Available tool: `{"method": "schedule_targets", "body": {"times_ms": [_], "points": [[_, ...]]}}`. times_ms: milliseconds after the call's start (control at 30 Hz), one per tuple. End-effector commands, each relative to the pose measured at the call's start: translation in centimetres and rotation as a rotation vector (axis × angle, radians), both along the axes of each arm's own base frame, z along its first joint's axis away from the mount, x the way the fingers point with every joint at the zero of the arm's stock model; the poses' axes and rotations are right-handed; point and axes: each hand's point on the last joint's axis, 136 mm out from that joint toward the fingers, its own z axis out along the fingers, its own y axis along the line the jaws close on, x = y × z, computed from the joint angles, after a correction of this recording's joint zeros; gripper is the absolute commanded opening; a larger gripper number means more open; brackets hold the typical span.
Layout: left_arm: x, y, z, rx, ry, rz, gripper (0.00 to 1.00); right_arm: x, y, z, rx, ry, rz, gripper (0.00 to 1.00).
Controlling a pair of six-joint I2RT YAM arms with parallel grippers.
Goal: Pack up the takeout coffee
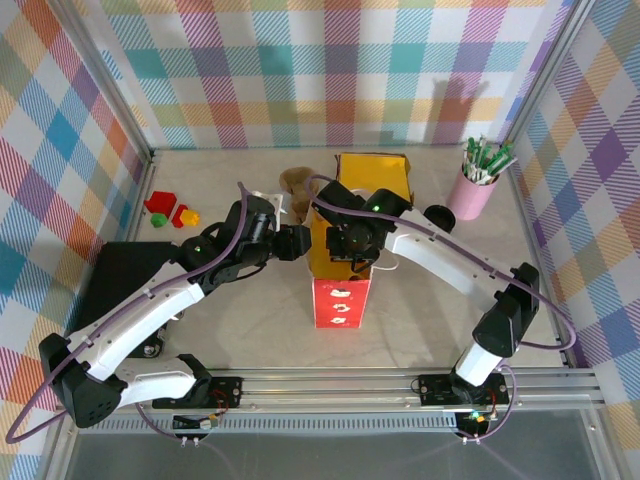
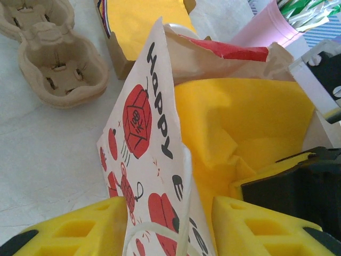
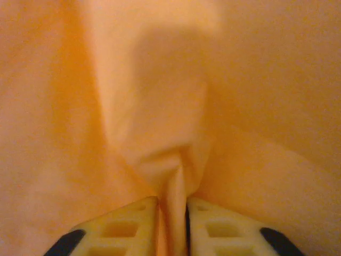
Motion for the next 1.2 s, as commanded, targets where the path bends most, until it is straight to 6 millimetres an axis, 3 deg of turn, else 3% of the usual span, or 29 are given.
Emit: {"method": "schedule_targets", "body": {"times_ms": [0, 133, 400, 567, 700, 933, 1033, 1167], "points": [[-0.5, 0.5, -0.1, 0.024, -0.002, -0.003, 0.46, 0.0, 0.3, 2.2, 0.038, -0.049, 0.025, 0.4], [-0.7, 1.0, 1.3, 0.021, -0.032, 0.004, 0.46, 0.4, 1.2, 6.1, 0.142, -0.138, 0.065, 0.53], [-0.8, 2.6, 4.3, 0.039, -0.114, 0.035, 0.46, 0.8, 0.3, 14.0, 0.265, -0.339, 0.1, 0.58], [-0.7, 3.7, 6.7, 0.074, -0.173, 0.058, 0.46, 0.6, -1.1, 18.6, 0.361, -0.467, 0.124, 0.61], [0.0, 6.6, 9.0, 0.153, -0.265, 0.161, 0.48, 0.7, -4.0, 20.8, 0.38, -0.576, 0.114, 0.62], [0.9, 12.3, 12.4, 0.244, -0.42, 0.381, 0.6, 1.6, -12.4, 20.6, 0.251, -0.7, -0.022, 0.72], [1.1, 14.7, 12.6, 0.298, -0.45, 0.464, 0.68, 1.9, -15.0, 19.1, 0.185, -0.721, -0.059, 0.85], [1.2, 17.7, 12.1, 0.359, -0.473, 0.572, 0.81, 2.7, -17.6, 16.1, 0.095, -0.706, -0.108, 0.93]]}}
